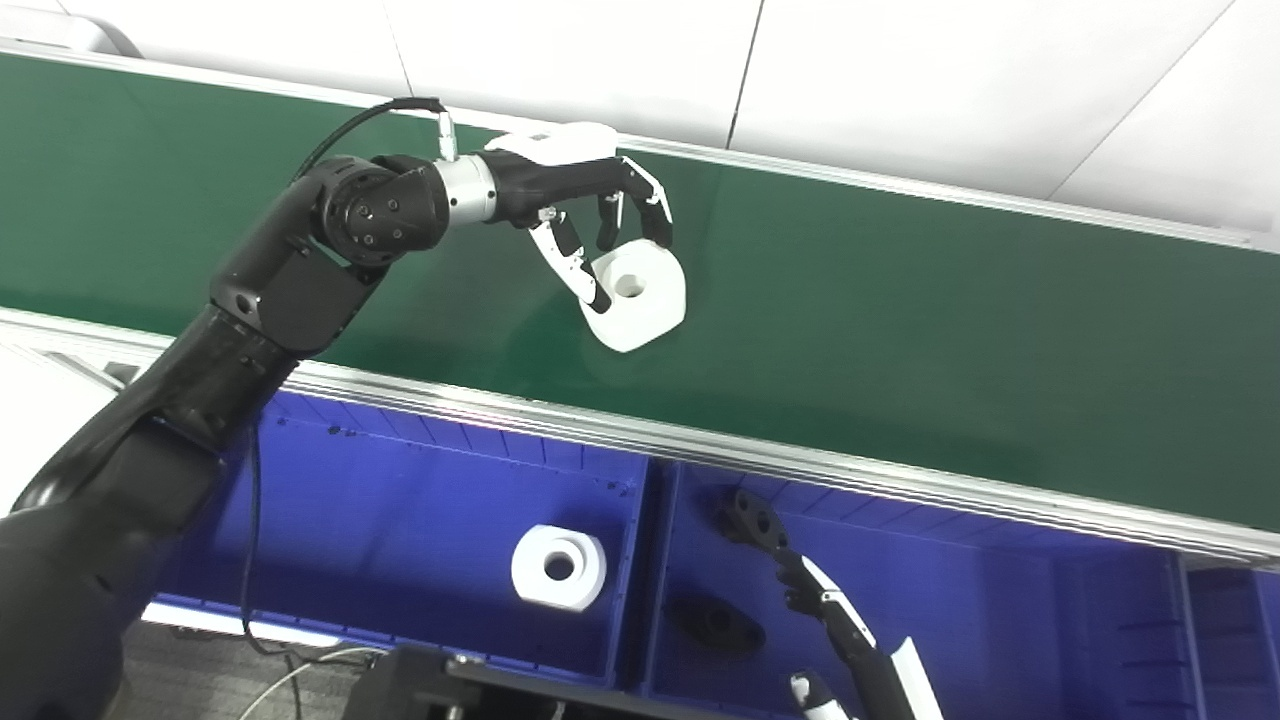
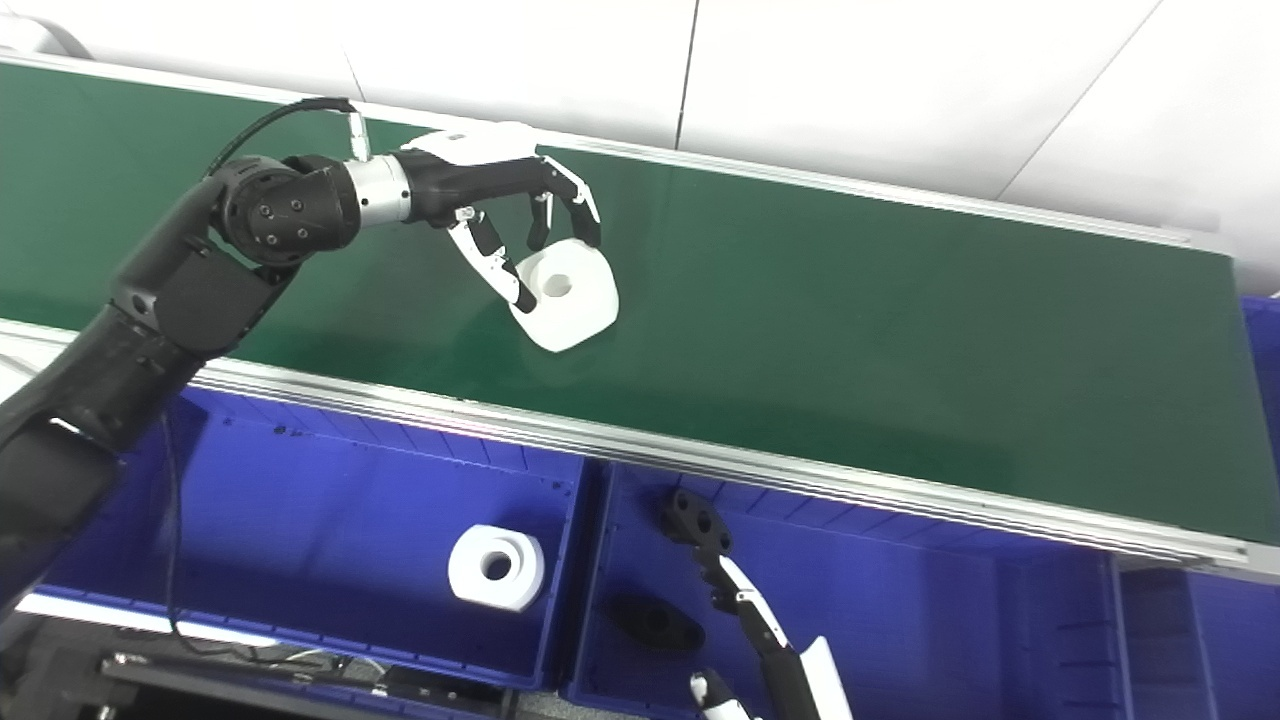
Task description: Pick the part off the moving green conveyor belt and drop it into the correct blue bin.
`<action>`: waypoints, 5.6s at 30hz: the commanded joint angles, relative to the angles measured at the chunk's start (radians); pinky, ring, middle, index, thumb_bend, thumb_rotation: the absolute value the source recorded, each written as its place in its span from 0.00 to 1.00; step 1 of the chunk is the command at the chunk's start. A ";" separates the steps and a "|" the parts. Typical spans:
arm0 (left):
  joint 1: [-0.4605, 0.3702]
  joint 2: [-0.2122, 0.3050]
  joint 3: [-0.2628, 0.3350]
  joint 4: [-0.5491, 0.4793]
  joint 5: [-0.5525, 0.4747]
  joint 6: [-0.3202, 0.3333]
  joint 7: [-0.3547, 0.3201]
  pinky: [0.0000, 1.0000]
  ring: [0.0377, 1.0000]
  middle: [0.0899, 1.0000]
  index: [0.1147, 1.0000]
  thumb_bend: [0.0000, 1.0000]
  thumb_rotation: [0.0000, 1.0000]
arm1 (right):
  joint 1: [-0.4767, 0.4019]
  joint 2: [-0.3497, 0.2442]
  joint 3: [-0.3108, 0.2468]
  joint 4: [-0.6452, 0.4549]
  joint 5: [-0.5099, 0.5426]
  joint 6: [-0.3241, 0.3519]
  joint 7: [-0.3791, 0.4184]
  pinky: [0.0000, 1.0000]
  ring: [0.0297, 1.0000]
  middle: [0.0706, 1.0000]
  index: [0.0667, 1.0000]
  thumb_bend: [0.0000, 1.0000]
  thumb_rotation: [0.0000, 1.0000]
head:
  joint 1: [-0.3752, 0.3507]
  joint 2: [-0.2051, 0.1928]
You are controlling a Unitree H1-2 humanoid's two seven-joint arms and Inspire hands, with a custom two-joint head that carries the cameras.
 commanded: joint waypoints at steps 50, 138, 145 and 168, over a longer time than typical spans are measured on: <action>0.028 -0.204 -0.123 0.159 0.043 -0.140 0.213 0.39 0.42 0.49 0.50 0.47 0.00 | 0.023 0.024 -0.012 -0.016 0.005 -0.060 -0.010 0.83 0.88 0.91 0.89 0.60 1.00 | -0.039 -0.003; 0.771 -0.047 0.299 -0.548 -0.286 0.009 0.251 0.37 0.46 0.40 0.47 0.48 0.00 | -0.009 -0.038 -0.003 -0.012 0.042 -0.060 -0.029 0.88 0.91 0.93 0.92 0.58 1.00 | 0.046 0.028; 0.844 -0.041 0.293 -0.541 -0.297 -0.011 0.245 0.35 0.42 0.47 0.47 0.47 0.00 | -0.009 -0.041 0.002 -0.011 0.045 -0.060 -0.033 0.88 0.91 0.93 0.92 0.57 1.00 | 0.048 0.034; 0.929 -0.052 0.249 -0.360 -0.140 -0.201 0.295 0.37 0.41 0.48 0.46 0.47 0.00 | 0.001 -0.037 0.001 -0.018 0.041 -0.060 -0.031 0.88 0.91 0.92 0.92 0.59 1.00 | 0.044 0.045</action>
